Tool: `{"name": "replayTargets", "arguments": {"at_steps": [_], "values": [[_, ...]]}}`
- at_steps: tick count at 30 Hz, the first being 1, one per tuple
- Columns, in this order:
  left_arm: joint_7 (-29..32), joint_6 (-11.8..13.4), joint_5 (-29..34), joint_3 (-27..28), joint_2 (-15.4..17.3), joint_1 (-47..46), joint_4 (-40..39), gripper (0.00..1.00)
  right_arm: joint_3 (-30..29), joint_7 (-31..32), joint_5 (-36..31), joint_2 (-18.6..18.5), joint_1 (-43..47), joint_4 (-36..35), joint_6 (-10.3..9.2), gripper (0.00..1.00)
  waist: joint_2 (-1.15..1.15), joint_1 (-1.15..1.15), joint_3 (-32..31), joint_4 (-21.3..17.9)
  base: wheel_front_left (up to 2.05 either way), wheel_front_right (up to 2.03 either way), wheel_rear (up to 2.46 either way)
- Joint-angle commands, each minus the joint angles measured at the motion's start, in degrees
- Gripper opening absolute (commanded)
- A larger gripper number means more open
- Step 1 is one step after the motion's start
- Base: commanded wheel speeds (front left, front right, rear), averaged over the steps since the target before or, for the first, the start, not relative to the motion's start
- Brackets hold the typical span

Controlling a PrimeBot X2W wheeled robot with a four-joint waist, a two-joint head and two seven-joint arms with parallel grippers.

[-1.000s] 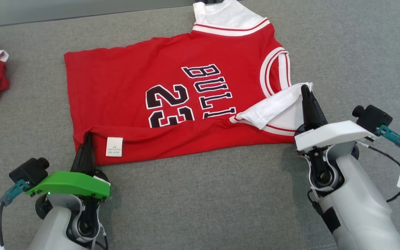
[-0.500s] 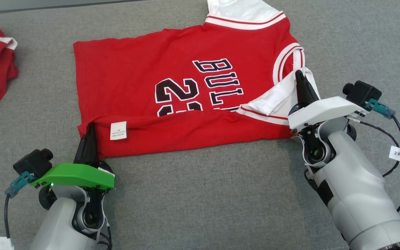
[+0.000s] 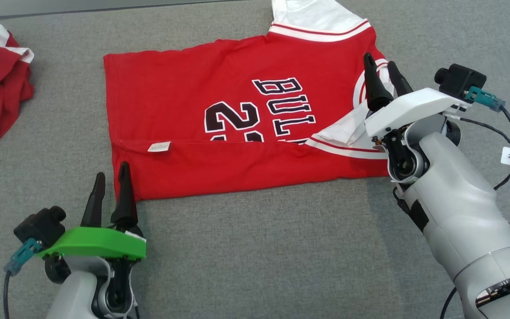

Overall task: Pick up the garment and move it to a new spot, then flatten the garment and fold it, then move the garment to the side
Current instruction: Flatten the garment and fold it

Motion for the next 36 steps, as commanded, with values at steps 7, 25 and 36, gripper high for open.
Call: {"name": "replayTargets", "arguments": {"at_steps": [7,25,36], "values": [[3.4,2.8,0.0,-1.1,2.3,8.2,-4.0,1.0,-4.5,-0.4,-10.1,-3.0,7.2,-11.3,0.02,1.0,-0.01,0.0,-3.1,-0.9,0.0,0.0,0.0],[8.3,6.4,-8.0,3.6,0.7,6.3,0.4,0.6,-17.1,-0.4,-26.2,2.1,27.0,-30.8,0.02,1.0,-0.01,0.0,-2.7,-5.7,0.0,0.0,0.0],[5.0,5.3,-4.8,2.8,1.5,4.1,1.7,0.0,-17.6,3.3,-32.9,2.2,26.9,-22.5,0.02,1.0,-0.01,0.0,-2.4,-4.9,0.0,0.0,0.0]]}}
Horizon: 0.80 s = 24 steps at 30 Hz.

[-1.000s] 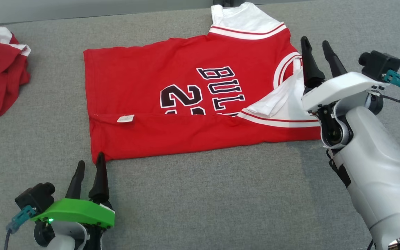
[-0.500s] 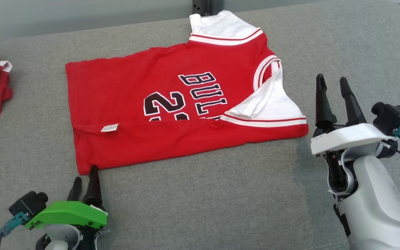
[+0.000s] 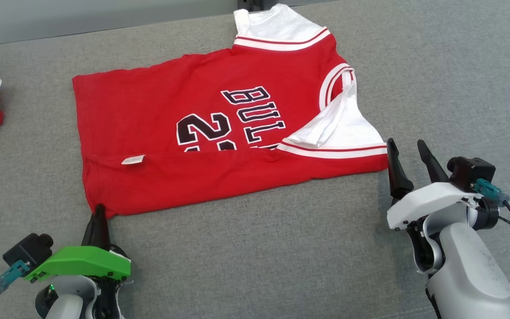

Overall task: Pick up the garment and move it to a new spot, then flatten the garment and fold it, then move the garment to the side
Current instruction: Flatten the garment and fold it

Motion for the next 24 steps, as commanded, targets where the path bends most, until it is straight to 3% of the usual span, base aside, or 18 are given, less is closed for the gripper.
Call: {"name": "replayTargets", "arguments": {"at_steps": [1,12,13,15,16,17,24], "values": [[-0.8,-0.3,1.1,0.2,0.6,-0.8,-0.6,0.0,-0.5,0.7,-0.7,-0.1,-0.5,1.4,0.02,1.0,0.0,0.0,-0.2,0.6,0.0,0.0,0.0],[-2.5,0.4,2.2,0.6,1.7,0.9,-4.3,0.0,0.0,3.8,-0.8,0.2,-3.9,12.2,0.02,1.0,0.0,0.0,-0.9,3.5,0.0,0.0,0.0],[-2.5,0.4,2.3,0.6,1.9,1.1,-4.2,0.0,0.5,4.1,-0.4,0.2,-4.1,13.0,0.02,0.94,0.0,0.0,-1.0,3.6,0.0,0.0,0.0],[-2.5,0.2,2.4,0.5,2.0,1.4,-3.9,0.0,1.5,4.6,1.2,0.2,-4.6,14.5,0.02,0.34,0.0,0.0,-1.2,3.8,0.0,0.0,0.0],[-2.6,0.1,2.7,0.3,2.1,1.5,-3.7,0.0,1.8,4.5,2.1,0.2,-4.9,15.2,0.02,0.09,0.0,0.0,-1.4,3.9,0.0,0.0,0.0],[-2.7,-0.1,2.8,0.1,2.2,1.6,-3.6,0.0,1.9,4.2,2.7,0.2,-5.2,15.6,0.02,0.0,0.0,0.0,-1.5,3.9,0.0,0.0,0.0],[-3.8,-1.6,5.8,-1.5,3.5,1.9,-4.0,0.0,1.6,2.9,7.6,-0.5,-6.2,15.2,-0.03,0.0,0.0,0.0,-2.9,4.0,0.0,0.0,0.0]]}}
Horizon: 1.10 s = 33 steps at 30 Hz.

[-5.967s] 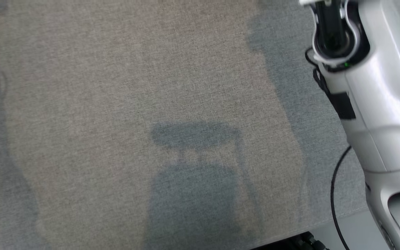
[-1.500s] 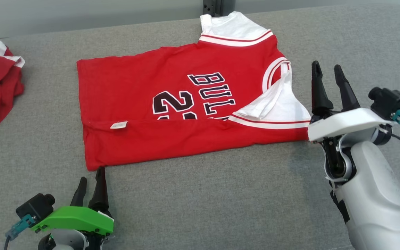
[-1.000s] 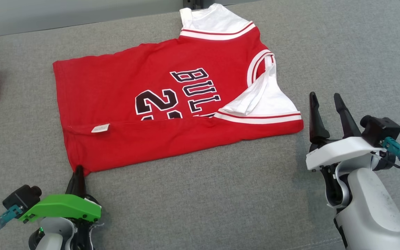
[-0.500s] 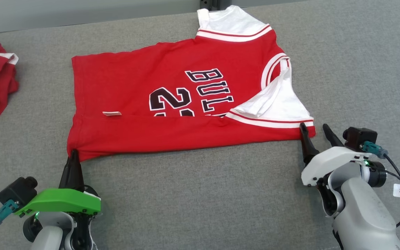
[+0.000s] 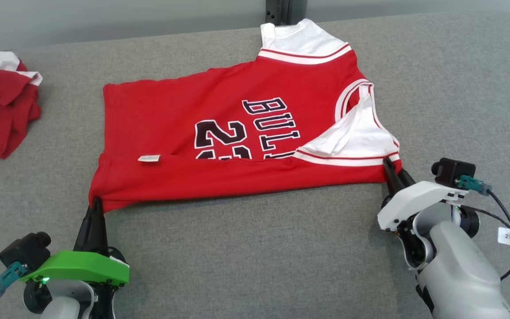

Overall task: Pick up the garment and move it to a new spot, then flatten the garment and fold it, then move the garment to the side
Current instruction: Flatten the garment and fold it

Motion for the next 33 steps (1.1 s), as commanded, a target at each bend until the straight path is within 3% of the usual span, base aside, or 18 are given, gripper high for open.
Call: {"name": "replayTargets", "arguments": {"at_steps": [1,4,8,14,19,27,28,29,30,31,32,33], "values": [[-0.6,-0.5,-0.1,0.3,0.5,0.5,-0.8,0.0,-0.2,-0.2,1.5,-1.3,0.1,-1.5,-0.1,0.0,0.0,0.0,-0.5,0.0,0.0,0.0,0.0],[-0.7,-1.3,-0.2,0.2,0.6,1.7,-2.7,0.0,0.5,1.0,3.9,-2.9,2.3,-5.4,-0.11,0.0,0.0,0.0,-1.3,-0.1,0.0,0.0,0.0],[0.3,-0.8,0.7,-1.1,1.4,4.6,-6.0,0.0,1.0,3.4,5.8,-5.7,7.0,-12.8,-0.11,0.0,0.0,0.0,-2.1,-0.1,0.0,0.0,0.0],[2.2,0.8,1.9,-3.1,2.6,11.0,-10.3,0.0,-1.0,8.0,7.2,-6.8,18.1,-25.7,-0.1,0.0,0.0,0.0,-2.6,0.3,0.0,0.0,0.0],[2.8,2.8,3.5,-3.8,3.9,15.0,-10.6,0.0,-4.3,10.7,5.1,-4.0,26.6,-33.2,-0.1,0.0,0.0,0.0,-2.3,0.3,0.0,0.0,0.0],[4.5,3.7,4.1,-5.2,4.8,16.0,-8.8,0.0,-5.0,13.8,4.1,-1.0,34.1,-37.9,-0.1,0.0,0.0,0.0,-2.2,-0.6,0.0,0.0,0.0],[4.6,4.3,4.4,-5.1,5.1,16.3,-8.6,0.04,-5.2,14.1,3.9,-0.8,34.9,-38.6,-0.1,0.0,0.0,0.0,-2.3,-0.9,0.0,0.0,0.0],[4.6,4.4,4.5,-5.1,5.2,16.4,-8.6,0.38,-5.6,14.2,3.9,-0.7,35.1,-38.7,-0.1,0.07,0.0,0.0,-2.3,-1.1,0.0,0.0,0.0],[4.6,4.5,4.5,-5.1,5.3,16.6,-8.5,0.84,-5.7,14.4,4.3,-0.6,35.3,-38.9,-0.1,0.38,0.0,0.0,-2.3,-1.3,0.0,0.0,0.0],[4.7,4.6,4.4,-5.0,5.5,16.8,-8.4,1.0,-5.7,14.6,4.6,-0.5,35.4,-39.2,-0.1,0.81,0.0,0.0,-2.3,-1.5,0.0,0.0,0.0],[4.6,4.7,4.3,-4.9,5.6,16.9,-8.4,1.0,-5.6,14.7,4.8,-0.4,35.6,-39.6,-0.1,1.0,0.0,0.0,-2.3,-1.7,0.0,0.0,0.0],[4.3,4.7,4.2,-4.6,5.9,17.0,-8.5,1.0,-5.7,14.8,4.9,-0.4,35.9,-40.0,-0.07,1.0,0.0,0.0,-2.3,-1.8,0.0,0.0,0.0]]}}
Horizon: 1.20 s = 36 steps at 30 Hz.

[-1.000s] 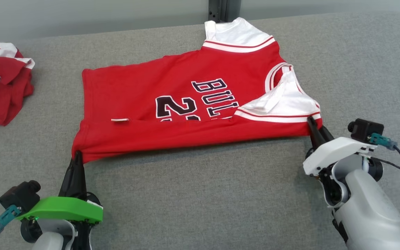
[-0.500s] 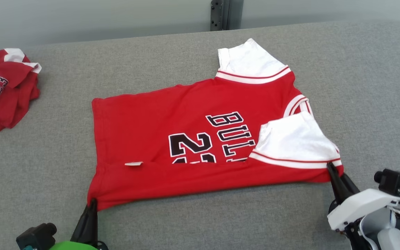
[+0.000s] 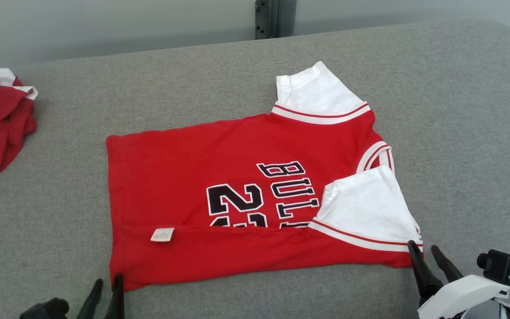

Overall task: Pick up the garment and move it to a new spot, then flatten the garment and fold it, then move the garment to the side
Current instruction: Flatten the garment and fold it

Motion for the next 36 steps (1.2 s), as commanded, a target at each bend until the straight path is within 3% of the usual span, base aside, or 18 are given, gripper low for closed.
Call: {"name": "replayTargets", "arguments": {"at_steps": [1,9,18,26,31,36], "values": [[-0.7,0.3,-0.1,0.7,0.9,0.7,-0.1,1.0,-0.5,0.1,0.5,-0.1,1.0,-0.8,-0.03,1.0,0.0,0.0,-0.1,-0.3,0.0,0.0,0.0],[-1.2,0.2,2.2,2.9,5.0,-5.1,-0.7,1.0,-4.2,-0.5,-2.7,-0.4,-1.1,-5.1,-0.02,1.0,0.0,0.0,1.0,-1.6,0.0,0.0,0.0],[6.6,-0.5,7.4,-0.3,9.8,-22.2,4.1,1.0,2.3,-0.2,-5.3,-4.0,-9.1,-7.2,-0.02,1.0,0.0,0.0,6.2,-3.9,0.0,0.0,0.0],[11.7,-0.6,12.2,-3.9,10.3,-35.3,11.8,1.0,7.5,-1.5,-3.5,-6.6,-14.7,-6.0,-0.02,1.0,0.0,0.0,11.6,-5.4,0.0,0.0,0.0],[12.6,1.0,14.2,-4.5,11.1,-39.3,16.0,1.0,8.3,-2.6,-2.6,-7.3,-16.1,-4.8,-0.02,1.0,0.0,0.0,13.1,-6.2,0.0,0.0,0.0],[13.3,1.0,14.7,-5.2,11.1,-40.7,18.2,1.0,8.4,-3.2,-2.0,-8.1,-16.5,-4.1,-0.02,1.0,0.0,0.0,13.4,-6.3,0.0,0.0,0.0]]}}
